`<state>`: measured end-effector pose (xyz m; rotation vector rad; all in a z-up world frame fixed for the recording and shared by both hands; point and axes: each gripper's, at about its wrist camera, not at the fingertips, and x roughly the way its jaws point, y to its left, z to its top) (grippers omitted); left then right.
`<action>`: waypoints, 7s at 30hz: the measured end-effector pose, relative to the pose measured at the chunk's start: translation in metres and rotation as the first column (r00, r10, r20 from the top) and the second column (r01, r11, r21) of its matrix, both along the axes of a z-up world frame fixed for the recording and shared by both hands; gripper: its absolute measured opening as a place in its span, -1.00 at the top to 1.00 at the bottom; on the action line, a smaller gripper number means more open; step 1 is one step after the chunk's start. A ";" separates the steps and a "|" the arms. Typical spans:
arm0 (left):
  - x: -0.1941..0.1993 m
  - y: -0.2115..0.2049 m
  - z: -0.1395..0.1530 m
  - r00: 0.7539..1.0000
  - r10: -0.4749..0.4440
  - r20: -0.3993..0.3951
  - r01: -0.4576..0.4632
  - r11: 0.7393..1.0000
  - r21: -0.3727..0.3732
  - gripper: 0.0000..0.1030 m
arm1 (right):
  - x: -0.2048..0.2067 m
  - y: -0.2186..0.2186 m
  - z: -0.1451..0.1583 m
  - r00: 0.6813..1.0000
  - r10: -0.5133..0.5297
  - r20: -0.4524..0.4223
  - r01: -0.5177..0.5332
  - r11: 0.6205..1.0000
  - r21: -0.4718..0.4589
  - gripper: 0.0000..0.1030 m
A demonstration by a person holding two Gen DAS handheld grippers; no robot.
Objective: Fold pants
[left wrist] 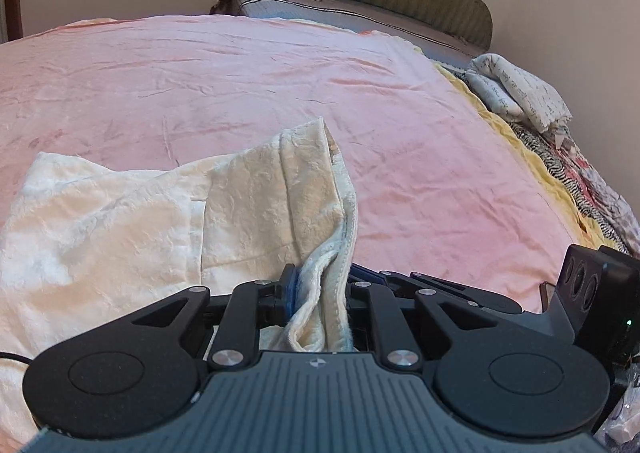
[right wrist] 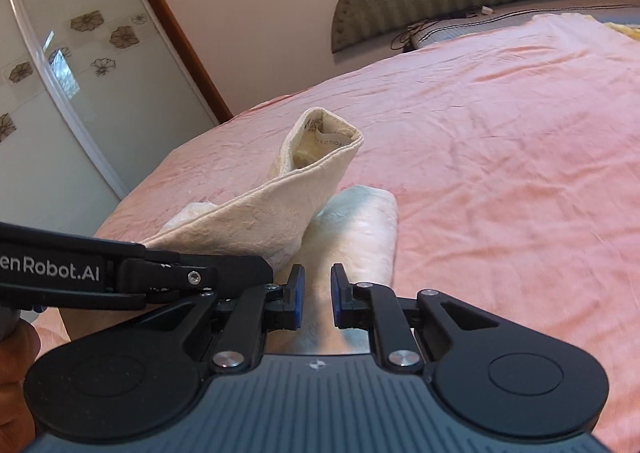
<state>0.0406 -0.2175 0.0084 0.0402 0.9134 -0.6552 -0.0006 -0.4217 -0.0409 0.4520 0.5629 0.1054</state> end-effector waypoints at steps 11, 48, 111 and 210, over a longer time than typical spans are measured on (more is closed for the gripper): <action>0.022 0.043 0.018 0.986 -0.109 -0.126 0.072 0.961 -0.266 -0.56 | -0.064 -0.027 0.028 0.955 -0.283 0.084 0.293 0.945 -0.146 0.65; -0.001 0.165 0.008 0.987 -0.113 0.118 0.119 0.992 -0.047 -0.67 | -0.048 0.028 0.009 0.995 -0.092 -0.038 0.086 0.987 -0.136 0.87; 0.242 0.219 -0.016 0.963 0.226 0.149 -0.241 0.966 0.091 0.87 | 0.225 0.060 0.034 0.976 0.217 0.032 -0.215 0.975 -0.061 0.60; 0.104 0.209 -0.017 0.930 0.323 0.178 -0.358 0.907 0.222 -0.38 | 0.094 0.151 0.053 0.998 0.053 -0.036 -0.061 0.960 -0.274 -0.15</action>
